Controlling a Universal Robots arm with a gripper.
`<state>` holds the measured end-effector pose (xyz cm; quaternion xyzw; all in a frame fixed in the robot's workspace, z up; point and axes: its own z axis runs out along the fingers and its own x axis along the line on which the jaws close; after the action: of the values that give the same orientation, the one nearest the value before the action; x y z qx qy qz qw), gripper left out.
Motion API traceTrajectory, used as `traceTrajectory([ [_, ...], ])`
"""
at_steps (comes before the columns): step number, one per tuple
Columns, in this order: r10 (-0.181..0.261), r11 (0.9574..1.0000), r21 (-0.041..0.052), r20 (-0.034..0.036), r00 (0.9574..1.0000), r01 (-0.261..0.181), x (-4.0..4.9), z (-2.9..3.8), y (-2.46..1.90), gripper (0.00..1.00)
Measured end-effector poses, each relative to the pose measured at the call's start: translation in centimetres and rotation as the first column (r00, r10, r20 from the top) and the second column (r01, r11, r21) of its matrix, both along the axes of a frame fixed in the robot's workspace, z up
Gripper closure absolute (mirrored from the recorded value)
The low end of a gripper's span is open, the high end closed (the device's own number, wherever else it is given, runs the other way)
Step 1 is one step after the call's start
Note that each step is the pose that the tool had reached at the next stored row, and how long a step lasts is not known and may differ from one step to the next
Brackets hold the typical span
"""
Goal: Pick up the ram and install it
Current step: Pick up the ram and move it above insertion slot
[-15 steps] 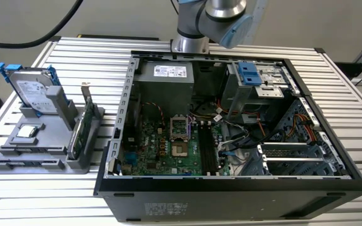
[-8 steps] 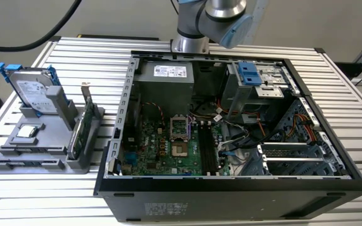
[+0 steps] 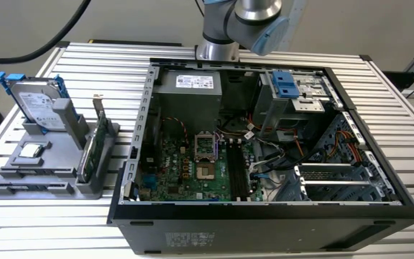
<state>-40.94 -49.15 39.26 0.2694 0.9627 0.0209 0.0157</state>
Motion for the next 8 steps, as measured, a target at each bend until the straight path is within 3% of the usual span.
traceTrajectory([
  [8, -0.078, 0.9969, 0.0000, 0.0001, 0.9969, 0.078, -0.06, 0.00, 0.00, 1.00],
])
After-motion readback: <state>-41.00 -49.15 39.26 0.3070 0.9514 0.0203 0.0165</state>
